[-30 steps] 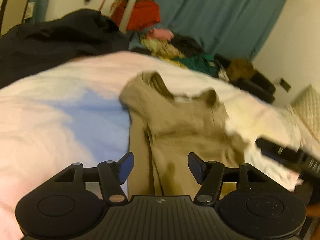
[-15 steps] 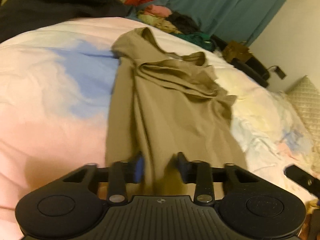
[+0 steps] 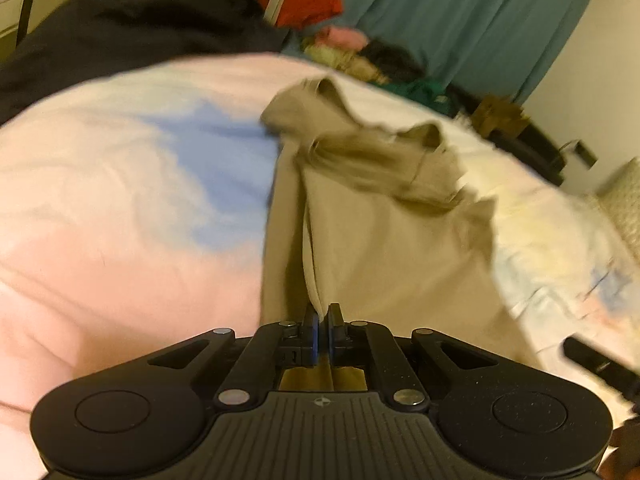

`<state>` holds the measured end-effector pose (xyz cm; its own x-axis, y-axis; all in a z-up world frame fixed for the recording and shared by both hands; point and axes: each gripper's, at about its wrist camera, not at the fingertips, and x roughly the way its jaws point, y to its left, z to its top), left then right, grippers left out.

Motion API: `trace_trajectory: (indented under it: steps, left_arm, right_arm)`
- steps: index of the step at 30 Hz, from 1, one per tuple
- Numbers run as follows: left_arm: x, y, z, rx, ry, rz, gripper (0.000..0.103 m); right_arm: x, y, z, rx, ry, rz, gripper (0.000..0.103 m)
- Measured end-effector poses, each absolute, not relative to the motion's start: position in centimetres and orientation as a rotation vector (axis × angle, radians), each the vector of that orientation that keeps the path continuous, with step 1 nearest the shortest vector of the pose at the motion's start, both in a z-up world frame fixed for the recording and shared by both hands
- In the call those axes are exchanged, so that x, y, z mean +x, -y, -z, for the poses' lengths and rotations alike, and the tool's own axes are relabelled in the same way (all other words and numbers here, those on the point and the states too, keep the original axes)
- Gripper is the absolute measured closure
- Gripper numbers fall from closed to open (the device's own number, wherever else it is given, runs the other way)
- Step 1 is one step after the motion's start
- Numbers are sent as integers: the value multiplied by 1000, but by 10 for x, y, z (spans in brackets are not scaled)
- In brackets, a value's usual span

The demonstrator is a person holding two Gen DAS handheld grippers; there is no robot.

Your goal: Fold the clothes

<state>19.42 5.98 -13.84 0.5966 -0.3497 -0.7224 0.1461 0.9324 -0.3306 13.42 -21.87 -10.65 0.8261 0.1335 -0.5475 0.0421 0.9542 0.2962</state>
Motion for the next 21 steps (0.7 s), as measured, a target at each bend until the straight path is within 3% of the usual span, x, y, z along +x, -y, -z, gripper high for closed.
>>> trace_trajectory:
  steps: [2, 4, 7, 10, 13, 21]
  left_arm:
    - [194, -59, 142, -235, -897, 278, 81]
    - [191, -62, 138, -247, -898, 267, 76]
    - [182, -70, 125, -316, -911, 236, 54]
    - [165, -73, 108, -374, -885, 224, 53]
    - [145, -71, 92, -446, -840, 263, 37]
    - [150, -68, 133, -680, -1021, 325, 40]
  right_arm:
    - [136, 218, 108, 306, -603, -50, 10]
    - [136, 216, 108, 300, -603, -52, 10]
    - [135, 214, 105, 289, -595, -58, 10]
    - [135, 212, 102, 277, -587, -63, 10]
    - [135, 211, 101, 278, -589, -80, 10]
    - [135, 204, 100, 261, -595, -89, 10]
